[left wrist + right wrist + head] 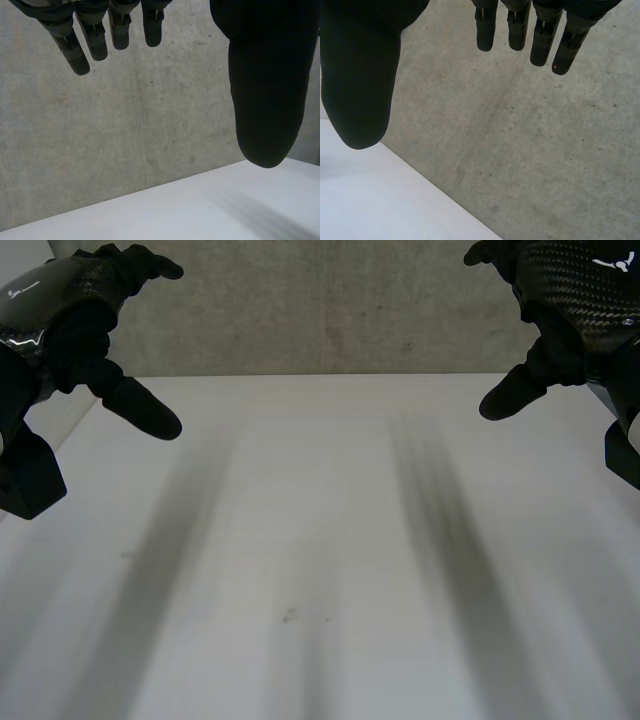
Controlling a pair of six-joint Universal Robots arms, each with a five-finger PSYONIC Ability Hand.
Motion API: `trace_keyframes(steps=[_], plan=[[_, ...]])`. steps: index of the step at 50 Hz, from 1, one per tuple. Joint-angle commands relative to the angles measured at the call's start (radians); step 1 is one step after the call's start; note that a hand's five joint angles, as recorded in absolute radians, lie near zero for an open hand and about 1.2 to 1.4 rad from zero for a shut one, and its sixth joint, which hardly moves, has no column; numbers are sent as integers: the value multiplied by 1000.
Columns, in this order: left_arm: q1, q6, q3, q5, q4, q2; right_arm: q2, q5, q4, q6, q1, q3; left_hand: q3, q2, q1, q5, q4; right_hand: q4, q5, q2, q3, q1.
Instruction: Fold the towel.
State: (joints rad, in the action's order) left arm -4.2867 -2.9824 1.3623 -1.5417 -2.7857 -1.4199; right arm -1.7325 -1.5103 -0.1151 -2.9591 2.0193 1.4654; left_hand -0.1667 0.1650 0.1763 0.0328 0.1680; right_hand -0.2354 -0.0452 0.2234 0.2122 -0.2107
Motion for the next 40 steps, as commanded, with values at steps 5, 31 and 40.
trace_keyframes(steps=[5,31,40], plan=[[-4,0,-2,0,0,-45,24,15,0,0,-4,1,-9,10,-1,-32,7,61,45,-49,-38,36],[-15,0,-9,0,-2,-197,148,16,-3,0,-5,-2,-9,10,-1,-32,7,61,45,-49,-38,36],[-16,0,-14,0,-2,-220,179,53,-14,0,-8,-7,-9,10,-1,-32,7,61,45,-49,-38,36]])
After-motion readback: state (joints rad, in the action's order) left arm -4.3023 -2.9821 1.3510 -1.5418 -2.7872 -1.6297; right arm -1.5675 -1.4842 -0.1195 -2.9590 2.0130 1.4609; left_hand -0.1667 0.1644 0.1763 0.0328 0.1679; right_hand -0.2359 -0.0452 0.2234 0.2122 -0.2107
